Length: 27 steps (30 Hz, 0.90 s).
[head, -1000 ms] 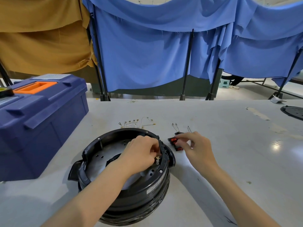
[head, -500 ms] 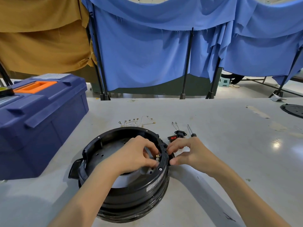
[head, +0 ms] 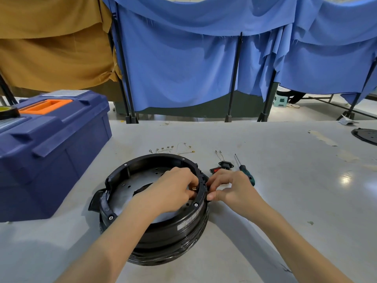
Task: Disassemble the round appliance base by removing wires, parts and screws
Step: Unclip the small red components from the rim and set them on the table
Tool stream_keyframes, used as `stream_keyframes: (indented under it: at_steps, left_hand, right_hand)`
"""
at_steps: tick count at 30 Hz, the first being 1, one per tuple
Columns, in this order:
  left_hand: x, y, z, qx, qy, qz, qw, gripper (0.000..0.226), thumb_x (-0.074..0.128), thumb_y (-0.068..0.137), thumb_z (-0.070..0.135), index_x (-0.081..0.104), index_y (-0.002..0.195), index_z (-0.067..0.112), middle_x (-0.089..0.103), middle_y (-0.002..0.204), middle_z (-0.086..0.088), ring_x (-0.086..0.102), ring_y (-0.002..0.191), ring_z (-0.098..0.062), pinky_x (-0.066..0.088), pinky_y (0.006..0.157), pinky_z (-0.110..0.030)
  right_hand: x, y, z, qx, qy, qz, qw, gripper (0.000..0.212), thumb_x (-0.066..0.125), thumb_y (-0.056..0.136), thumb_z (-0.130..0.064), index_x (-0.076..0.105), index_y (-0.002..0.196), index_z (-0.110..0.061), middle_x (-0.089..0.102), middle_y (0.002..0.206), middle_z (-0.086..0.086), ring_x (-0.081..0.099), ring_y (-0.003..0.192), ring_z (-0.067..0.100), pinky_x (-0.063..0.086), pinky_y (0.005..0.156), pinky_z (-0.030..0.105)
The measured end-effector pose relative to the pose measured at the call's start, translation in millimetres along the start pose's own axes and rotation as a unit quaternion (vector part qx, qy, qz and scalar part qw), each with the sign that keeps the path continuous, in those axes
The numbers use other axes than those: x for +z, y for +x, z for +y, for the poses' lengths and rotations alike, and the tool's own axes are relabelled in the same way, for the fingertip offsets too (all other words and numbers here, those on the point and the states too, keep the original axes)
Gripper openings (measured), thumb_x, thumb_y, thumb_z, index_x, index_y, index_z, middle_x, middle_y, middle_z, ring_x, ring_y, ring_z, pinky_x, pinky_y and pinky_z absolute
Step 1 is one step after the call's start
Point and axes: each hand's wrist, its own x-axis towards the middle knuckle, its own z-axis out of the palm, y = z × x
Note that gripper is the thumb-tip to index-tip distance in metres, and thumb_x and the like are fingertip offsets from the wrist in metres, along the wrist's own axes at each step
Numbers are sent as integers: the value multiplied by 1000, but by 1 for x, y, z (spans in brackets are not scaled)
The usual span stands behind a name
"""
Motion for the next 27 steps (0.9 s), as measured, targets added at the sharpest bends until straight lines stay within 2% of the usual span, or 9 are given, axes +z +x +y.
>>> stream_keyframes:
  at_steps: [3, 5, 9, 14, 17, 20, 24, 27]
  left_hand:
    - [2, -2, -7, -8, -44, 46, 998, 7, 68, 85, 20, 72, 85, 25, 63, 78, 12, 59, 71, -5, 47, 70, -26]
    - [3, -5, -11, -19, -105, 65, 992, 8, 74, 81, 25, 72, 77, 32, 64, 67, 18, 60, 65, -1, 46, 66, -18]
    - [6, -11, -13, -15, -163, 88, 983, 24, 74, 82, 22, 69, 66, 39, 69, 68, 14, 64, 69, -1, 54, 73, -25]
    - [12, -15, -10, -23, -136, 120, 983, 14, 70, 86, 26, 72, 73, 32, 66, 66, 18, 60, 71, 4, 52, 70, -24]
    - [12, -14, -8, -21, -121, 122, 985, 20, 68, 87, 25, 69, 69, 32, 63, 64, 15, 58, 64, -2, 51, 67, -27]
    - [12, -12, -6, -23, -101, 113, 988, 30, 65, 89, 21, 58, 64, 36, 59, 63, 13, 61, 68, -12, 51, 66, -31]
    - [13, -8, -3, -30, -75, 107, 991, 28, 64, 89, 17, 54, 66, 29, 57, 68, 6, 58, 74, -19, 42, 64, -28]
    - [11, -7, 0, -23, -35, 102, 994, 20, 62, 89, 12, 58, 72, 23, 52, 64, 8, 54, 72, -16, 35, 60, -24]
  right_hand:
    - [-1, -2, -1, -11, -10, -3, 1000, 17, 83, 67, -4, 72, 63, -15, 69, 86, -6, 61, 84, 4, 46, 82, 29]
    - [-4, -2, 0, -25, -18, -8, 999, 12, 84, 68, -8, 74, 69, -16, 70, 85, -6, 59, 87, 1, 43, 85, 26]
    - [-3, -3, 0, -24, -18, 10, 1000, 19, 84, 68, -13, 77, 81, -25, 70, 86, -11, 55, 94, 2, 39, 82, 20]
    - [-3, -2, -2, -49, 29, 19, 998, 19, 79, 73, -2, 76, 80, -20, 73, 78, -11, 66, 82, 3, 47, 82, 17]
    - [-2, -3, -4, -59, 69, 26, 996, 24, 78, 72, 6, 75, 79, -17, 75, 79, -2, 72, 79, 13, 52, 76, 19]
    - [-3, -3, -4, -51, 99, 20, 994, 24, 78, 72, 8, 75, 80, -14, 76, 80, 2, 73, 79, 17, 53, 75, 20]
    - [-9, -4, -4, -23, 127, -13, 992, 24, 80, 69, 7, 79, 81, -13, 76, 82, 7, 73, 84, 20, 57, 81, 27]
    - [-4, -3, -4, -18, 110, 0, 994, 18, 81, 67, 7, 77, 81, -3, 75, 82, 12, 72, 82, 21, 57, 84, 33]
